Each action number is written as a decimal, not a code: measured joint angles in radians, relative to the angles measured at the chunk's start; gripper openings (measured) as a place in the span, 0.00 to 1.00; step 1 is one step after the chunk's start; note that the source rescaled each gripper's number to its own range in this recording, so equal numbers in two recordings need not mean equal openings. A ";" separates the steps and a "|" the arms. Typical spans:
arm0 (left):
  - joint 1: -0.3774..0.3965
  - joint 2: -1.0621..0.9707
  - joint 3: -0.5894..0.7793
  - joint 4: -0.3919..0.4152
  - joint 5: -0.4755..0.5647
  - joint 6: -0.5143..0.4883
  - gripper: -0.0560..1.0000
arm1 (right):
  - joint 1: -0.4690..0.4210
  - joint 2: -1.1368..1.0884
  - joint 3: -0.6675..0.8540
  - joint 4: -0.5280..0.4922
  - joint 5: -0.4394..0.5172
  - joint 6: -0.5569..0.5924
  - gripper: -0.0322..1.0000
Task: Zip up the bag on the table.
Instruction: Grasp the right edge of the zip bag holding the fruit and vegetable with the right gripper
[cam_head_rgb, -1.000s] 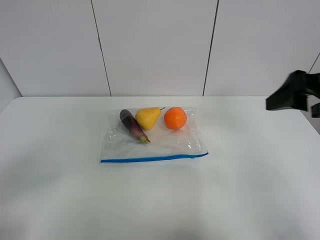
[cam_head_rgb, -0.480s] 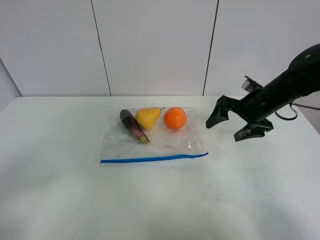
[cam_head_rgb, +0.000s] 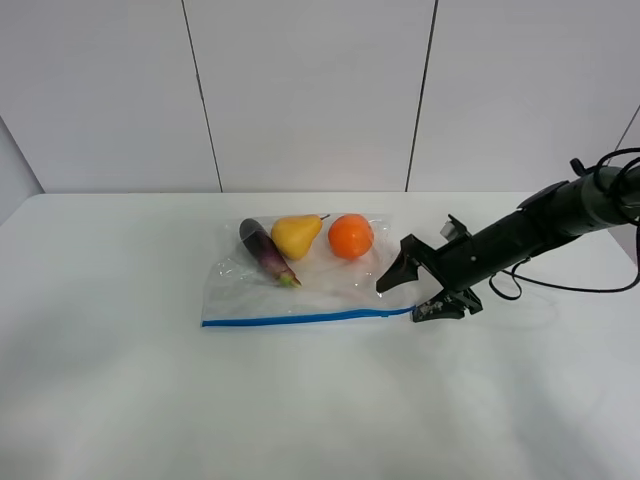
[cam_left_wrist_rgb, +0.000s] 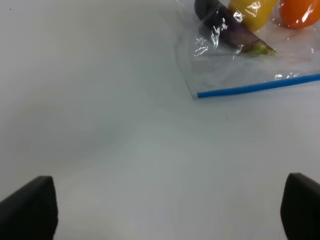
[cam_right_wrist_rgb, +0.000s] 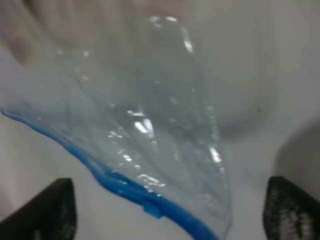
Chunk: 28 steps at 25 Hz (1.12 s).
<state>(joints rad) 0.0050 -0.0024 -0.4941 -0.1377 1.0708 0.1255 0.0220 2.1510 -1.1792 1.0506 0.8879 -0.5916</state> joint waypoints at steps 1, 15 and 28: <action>0.000 0.000 0.000 0.000 0.000 0.000 1.00 | 0.001 0.006 0.000 -0.001 -0.002 -0.002 0.76; 0.000 0.000 0.000 0.000 0.000 0.000 1.00 | 0.001 0.008 -0.003 -0.039 -0.009 -0.009 0.30; 0.000 0.000 0.000 0.000 0.000 0.000 1.00 | 0.001 0.008 -0.003 -0.042 0.000 -0.017 0.15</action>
<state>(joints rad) 0.0050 -0.0024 -0.4941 -0.1377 1.0708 0.1255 0.0234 2.1592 -1.1822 1.0083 0.8874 -0.6081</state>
